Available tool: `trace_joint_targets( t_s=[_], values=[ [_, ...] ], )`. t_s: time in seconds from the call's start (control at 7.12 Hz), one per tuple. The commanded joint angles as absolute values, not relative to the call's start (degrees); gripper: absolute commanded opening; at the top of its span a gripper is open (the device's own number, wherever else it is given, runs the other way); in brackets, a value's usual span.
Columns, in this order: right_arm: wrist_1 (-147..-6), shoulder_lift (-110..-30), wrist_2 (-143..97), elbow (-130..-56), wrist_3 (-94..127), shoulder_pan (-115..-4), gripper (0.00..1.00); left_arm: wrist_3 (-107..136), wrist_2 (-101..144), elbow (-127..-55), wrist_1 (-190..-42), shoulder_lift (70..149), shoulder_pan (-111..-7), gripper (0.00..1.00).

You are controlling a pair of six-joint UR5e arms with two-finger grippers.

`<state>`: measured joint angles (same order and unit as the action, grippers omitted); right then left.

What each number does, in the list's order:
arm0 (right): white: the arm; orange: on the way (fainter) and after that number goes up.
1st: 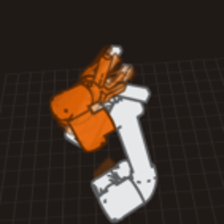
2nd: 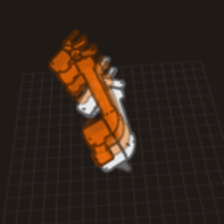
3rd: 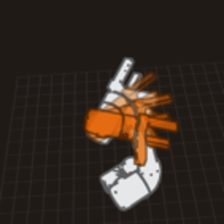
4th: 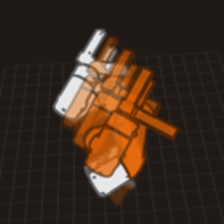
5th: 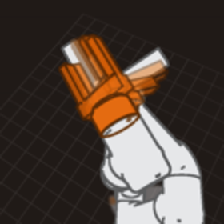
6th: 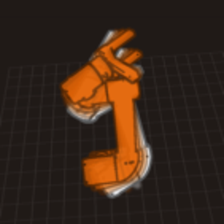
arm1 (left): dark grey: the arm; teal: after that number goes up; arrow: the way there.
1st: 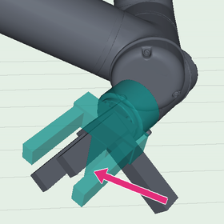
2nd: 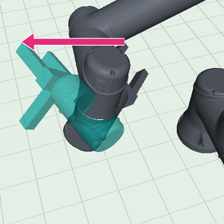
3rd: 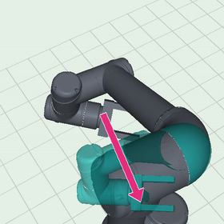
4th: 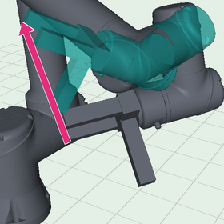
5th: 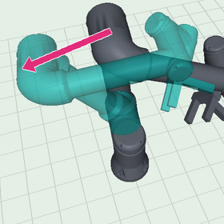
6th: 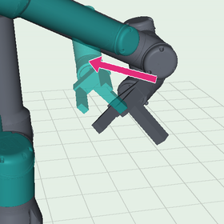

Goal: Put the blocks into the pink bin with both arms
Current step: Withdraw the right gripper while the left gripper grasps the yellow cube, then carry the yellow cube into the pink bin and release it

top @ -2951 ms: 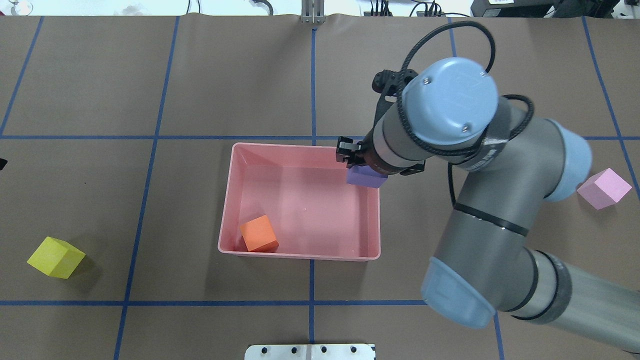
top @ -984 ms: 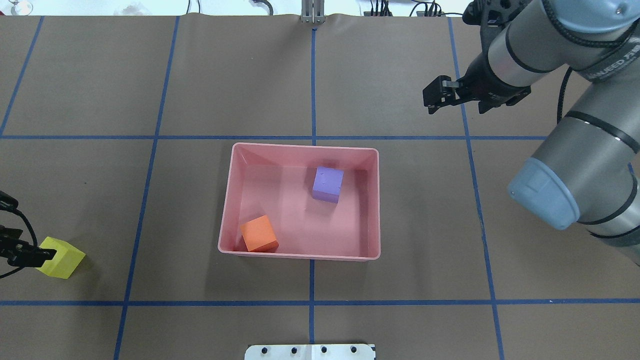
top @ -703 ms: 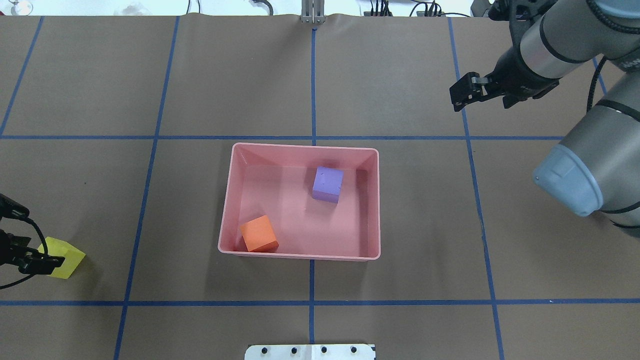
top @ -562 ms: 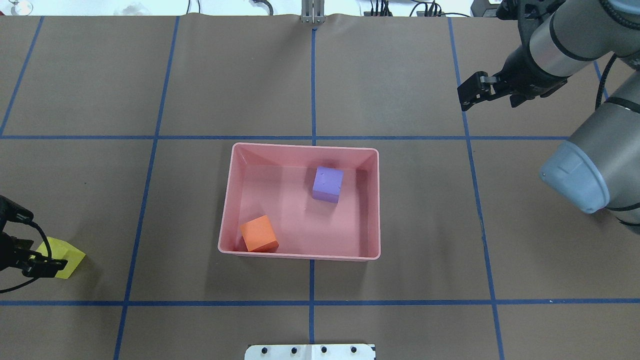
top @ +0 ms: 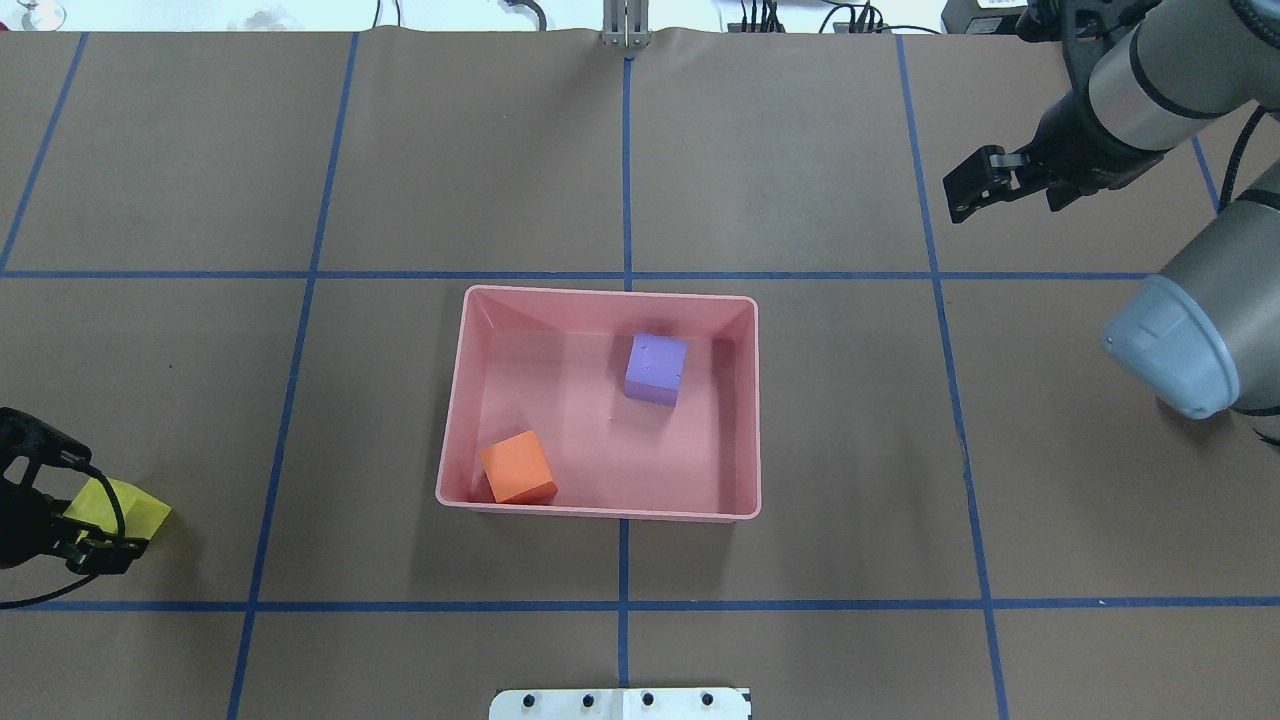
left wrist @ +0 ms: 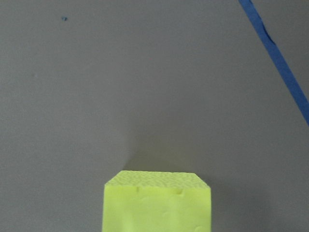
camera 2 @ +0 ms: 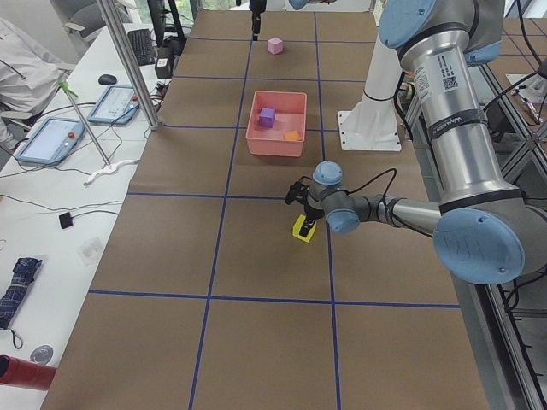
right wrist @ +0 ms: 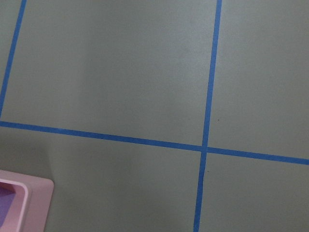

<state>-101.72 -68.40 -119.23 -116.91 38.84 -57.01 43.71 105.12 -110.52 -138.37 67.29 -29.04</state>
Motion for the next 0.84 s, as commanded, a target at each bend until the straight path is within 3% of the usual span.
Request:
trace_joint_targets(
  t_s=[0.0,0.14,0.42,0.56,0.7],
  values=[
    [-101.78,-70.22,-120.05,-116.81,34.38,-58.88,1.0,44.74,104.85,-108.99,-138.25,68.81,-27.78,0.87],
    [-101.69,-71.09,-121.62,-116.89,31.84,-60.37,1.0,44.82,104.85,-109.07,-138.25,69.08,-27.77,0.82],
    [-101.78,-74.34,-125.75,-116.81,24.3,-65.45,1.0,45.0,107.21,-112.39,-137.64,69.26,-28.65,0.48],
    [-101.78,-76.18,-127.51,-116.11,19.12,-68.44,1.0,45.0,111.4,-116.33,-133.29,69.52,-30.31,0.38],
    [-101.78,-78.2,-128.66,-114.54,13.16,-71.34,1.0,45.0,112.92,-120.98,-125.85,71.09,-32.93,0.33]
  ],
)
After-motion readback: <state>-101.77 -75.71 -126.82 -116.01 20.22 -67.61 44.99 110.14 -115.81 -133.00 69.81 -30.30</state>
